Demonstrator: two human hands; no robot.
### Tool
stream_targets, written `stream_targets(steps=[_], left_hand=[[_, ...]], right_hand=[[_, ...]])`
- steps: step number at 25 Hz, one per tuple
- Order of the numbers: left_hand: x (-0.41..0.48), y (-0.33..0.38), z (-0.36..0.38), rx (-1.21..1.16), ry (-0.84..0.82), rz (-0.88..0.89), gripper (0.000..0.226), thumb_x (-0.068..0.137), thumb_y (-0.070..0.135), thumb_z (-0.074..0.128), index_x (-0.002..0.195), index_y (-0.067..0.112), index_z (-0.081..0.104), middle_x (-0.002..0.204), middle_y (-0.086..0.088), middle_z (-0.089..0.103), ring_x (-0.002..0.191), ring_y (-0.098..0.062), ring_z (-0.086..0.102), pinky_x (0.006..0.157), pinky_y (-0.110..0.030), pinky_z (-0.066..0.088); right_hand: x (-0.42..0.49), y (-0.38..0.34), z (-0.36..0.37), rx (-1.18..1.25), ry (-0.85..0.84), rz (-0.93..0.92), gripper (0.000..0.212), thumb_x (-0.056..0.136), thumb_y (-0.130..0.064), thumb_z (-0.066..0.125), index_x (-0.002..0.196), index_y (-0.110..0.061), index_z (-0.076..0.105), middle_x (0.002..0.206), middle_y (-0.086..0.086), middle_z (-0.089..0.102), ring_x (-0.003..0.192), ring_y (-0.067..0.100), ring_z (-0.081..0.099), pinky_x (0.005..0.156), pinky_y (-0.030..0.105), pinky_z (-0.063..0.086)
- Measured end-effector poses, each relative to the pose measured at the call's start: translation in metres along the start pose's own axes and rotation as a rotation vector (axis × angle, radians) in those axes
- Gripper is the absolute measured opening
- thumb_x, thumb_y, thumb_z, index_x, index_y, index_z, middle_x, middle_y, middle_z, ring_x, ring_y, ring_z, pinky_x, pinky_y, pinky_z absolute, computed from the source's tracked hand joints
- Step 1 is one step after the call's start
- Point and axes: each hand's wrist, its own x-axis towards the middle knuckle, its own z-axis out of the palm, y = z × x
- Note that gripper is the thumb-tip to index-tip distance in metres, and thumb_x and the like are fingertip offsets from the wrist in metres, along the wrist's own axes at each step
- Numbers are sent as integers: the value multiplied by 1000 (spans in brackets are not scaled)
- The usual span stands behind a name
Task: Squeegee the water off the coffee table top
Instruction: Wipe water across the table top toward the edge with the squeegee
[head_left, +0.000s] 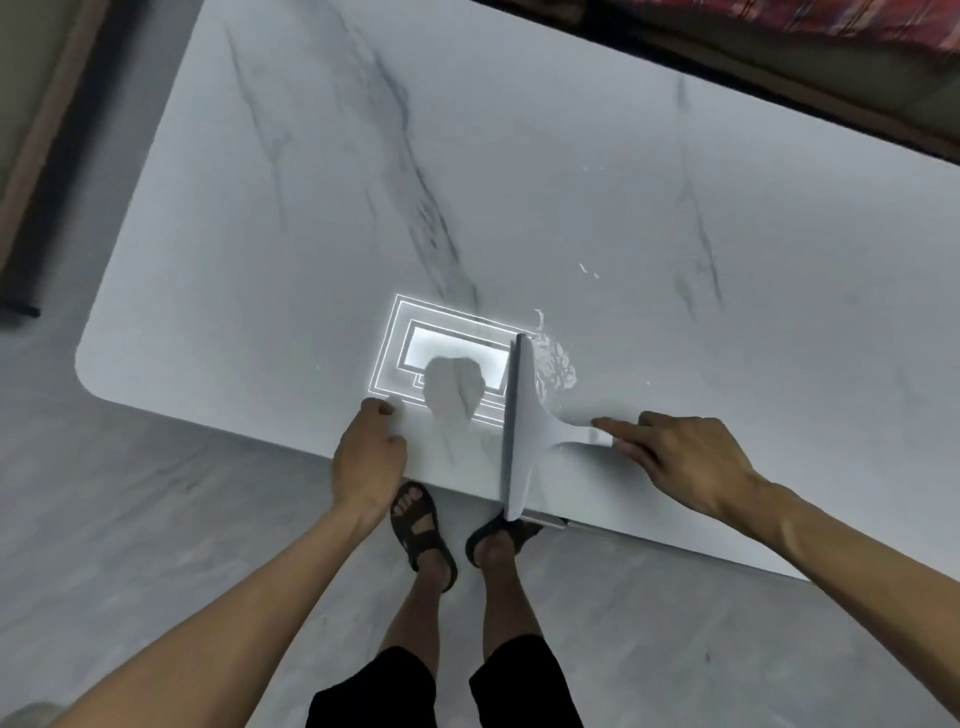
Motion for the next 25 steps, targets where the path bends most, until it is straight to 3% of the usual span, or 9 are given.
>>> stream_targets(steps=[3, 6, 9, 12, 15, 19, 21, 23, 25], left_hand=[[4, -25, -27, -87, 144, -113, 35, 87, 5, 47, 120, 16, 50, 118, -4, 59, 101, -25, 59, 82, -37, 51], [18, -63, -61, -55, 238, -198, 37, 87, 5, 52, 123, 11, 49, 126, -11, 57, 106, -28, 58, 82, -32, 45], [26, -92, -86, -27, 320, -205, 36, 84, 3, 55, 120, 9, 51, 121, -11, 57, 106, -26, 56, 83, -28, 40], [28, -105, -96, -42, 360, -161, 25, 85, 2, 59, 108, 11, 55, 100, -7, 60, 90, -22, 57, 77, -24, 40], [25, -104, -93, -103, 315, -175, 13, 85, 3, 63, 93, 13, 60, 75, 0, 64, 72, -19, 61, 58, -18, 40], [20, -85, -77, -103, 216, -130, 7, 90, 9, 61, 88, 15, 64, 74, -3, 67, 73, -21, 66, 59, -23, 47], [19, -71, -67, -87, 150, -97, 15, 95, 15, 52, 86, 19, 63, 73, 0, 67, 74, -20, 66, 57, -23, 45], [18, -56, -54, -22, 61, -53, 21, 99, 20, 43, 93, 20, 63, 82, -1, 69, 79, -19, 65, 60, -26, 45], [14, -40, -37, 115, -25, 17, 25, 98, 19, 40, 112, 16, 61, 106, -4, 67, 94, -20, 62, 75, -31, 48]], right_hand=[[41, -73, 0, 69, -53, -201, 39, 100, -48, 27, 137, -50, 41, 88, -5, 60, 75, 23, 64, 55, 30, 43], [102, -155, 2, 118, -152, -359, 41, 102, -46, 25, 142, -47, 36, 102, 0, 60, 88, 26, 61, 68, 36, 50], [152, -214, 2, 102, -178, -411, 42, 103, -45, 23, 144, -45, 34, 112, 0, 61, 97, 26, 62, 74, 35, 48], [174, -236, 5, 74, -163, -420, 42, 103, -44, 23, 144, -45, 35, 116, 0, 62, 99, 26, 62, 68, 31, 36], [165, -221, 8, 149, -116, -361, 40, 103, -44, 26, 140, -47, 39, 103, 2, 63, 93, 29, 63, 65, 31, 34], [125, -159, 16, 219, -46, -179, 38, 102, -46, 26, 138, -51, 37, 91, -2, 60, 87, 27, 63, 67, 35, 44], [97, -125, 20, 226, -28, -92, 38, 102, -47, 26, 138, -55, 34, 79, -9, 50, 81, 23, 62, 65, 34, 46], [69, -94, 25, 224, -30, -10, 38, 102, -46, 26, 138, -58, 31, 75, -12, 43, 77, 21, 60, 61, 31, 42], [45, -68, 30, 216, -28, 49, 39, 102, -48, 26, 139, -57, 32, 77, -11, 48, 79, 21, 61, 62, 31, 43]])
